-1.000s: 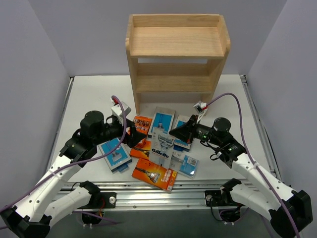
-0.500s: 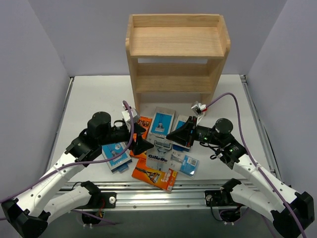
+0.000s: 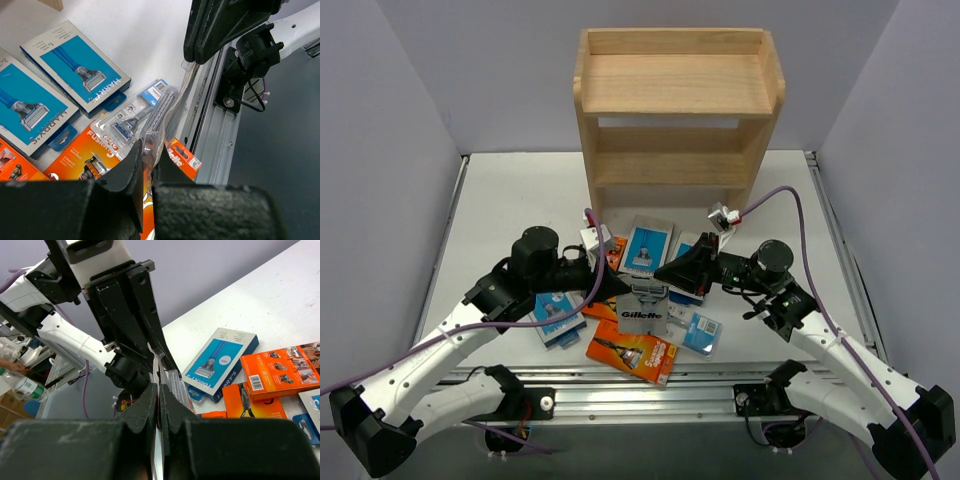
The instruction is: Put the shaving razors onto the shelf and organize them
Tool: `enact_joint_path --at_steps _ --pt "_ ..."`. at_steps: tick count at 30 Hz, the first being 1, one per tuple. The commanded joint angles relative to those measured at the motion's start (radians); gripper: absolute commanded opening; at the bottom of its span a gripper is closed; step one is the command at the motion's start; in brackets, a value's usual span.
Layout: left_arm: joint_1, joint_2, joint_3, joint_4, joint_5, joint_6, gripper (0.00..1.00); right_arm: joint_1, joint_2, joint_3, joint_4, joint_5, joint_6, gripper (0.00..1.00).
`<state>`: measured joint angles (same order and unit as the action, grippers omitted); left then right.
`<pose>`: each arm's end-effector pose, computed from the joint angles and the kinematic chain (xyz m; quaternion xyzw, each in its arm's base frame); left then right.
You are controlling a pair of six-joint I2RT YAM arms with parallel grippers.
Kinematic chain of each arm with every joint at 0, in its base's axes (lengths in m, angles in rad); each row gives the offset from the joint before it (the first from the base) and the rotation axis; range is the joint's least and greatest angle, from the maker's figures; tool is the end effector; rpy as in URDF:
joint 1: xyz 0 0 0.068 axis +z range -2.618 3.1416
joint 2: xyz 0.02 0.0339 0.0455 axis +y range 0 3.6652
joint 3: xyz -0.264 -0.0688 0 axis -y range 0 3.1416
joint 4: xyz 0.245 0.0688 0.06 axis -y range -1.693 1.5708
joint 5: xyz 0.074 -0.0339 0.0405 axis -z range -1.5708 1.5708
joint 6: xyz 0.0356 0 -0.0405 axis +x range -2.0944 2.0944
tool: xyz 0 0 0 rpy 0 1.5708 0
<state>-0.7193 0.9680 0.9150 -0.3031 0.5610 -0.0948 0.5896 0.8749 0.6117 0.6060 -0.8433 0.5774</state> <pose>0.1498 -0.1564 0.3416 0.3928 0.7024 -0.4259 0.4136 0.1472 0.1305 0.3431 -0.3377 0.5236 0.6077 0.4925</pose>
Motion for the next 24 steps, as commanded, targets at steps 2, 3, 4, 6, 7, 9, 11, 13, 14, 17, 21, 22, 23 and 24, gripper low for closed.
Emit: enact_joint_path --at_steps 2,3,4,6,7,9,11,13,14,17,21,22,23,24 --pt "-0.005 -0.011 0.025 0.033 -0.026 0.004 0.02 0.009 -0.024 0.033 0.009 0.021 -0.036 0.00" --pt "-0.005 -0.014 0.027 0.032 -0.036 0.003 0.02 0.009 -0.025 0.036 -0.024 0.038 -0.043 0.00" --pt "-0.006 -0.018 0.027 0.029 -0.055 0.003 0.02 0.009 -0.028 0.037 -0.043 0.077 -0.051 0.00" --pt "-0.005 -0.021 0.027 0.025 -0.082 0.003 0.02 0.007 -0.030 0.048 -0.090 0.116 -0.070 0.11" --pt "-0.006 -0.026 0.028 0.021 -0.101 0.001 0.02 0.006 -0.031 0.054 -0.113 0.178 -0.076 0.17" --pt "-0.009 -0.038 0.030 0.015 -0.171 0.003 0.02 0.007 -0.042 0.081 -0.208 0.277 -0.093 0.28" --pt "-0.012 -0.049 0.031 0.004 -0.263 0.004 0.02 0.004 -0.050 0.103 -0.271 0.416 -0.100 0.44" --pt "-0.015 -0.069 0.032 -0.001 -0.323 0.007 0.02 0.004 -0.050 0.126 -0.327 0.463 -0.105 0.57" --pt "-0.019 -0.075 0.030 -0.001 -0.352 0.007 0.02 0.004 -0.051 0.129 -0.333 0.478 -0.102 0.59" --pt "-0.029 -0.100 0.025 -0.008 -0.461 0.015 0.02 0.004 -0.045 0.143 -0.360 0.529 -0.076 0.68" --pt "-0.048 -0.118 0.035 -0.031 -0.654 0.026 0.02 0.003 -0.030 0.161 -0.425 0.624 -0.019 0.69" --pt "-0.051 -0.120 0.032 -0.034 -0.685 0.027 0.02 0.003 -0.018 0.158 -0.423 0.625 -0.008 0.68" --pt "-0.061 -0.121 0.033 -0.037 -0.711 0.030 0.02 0.003 -0.011 0.154 -0.413 0.619 0.015 0.67" --pt "-0.068 -0.118 0.036 -0.044 -0.737 0.032 0.02 0.003 -0.005 0.148 -0.402 0.595 0.025 0.57"
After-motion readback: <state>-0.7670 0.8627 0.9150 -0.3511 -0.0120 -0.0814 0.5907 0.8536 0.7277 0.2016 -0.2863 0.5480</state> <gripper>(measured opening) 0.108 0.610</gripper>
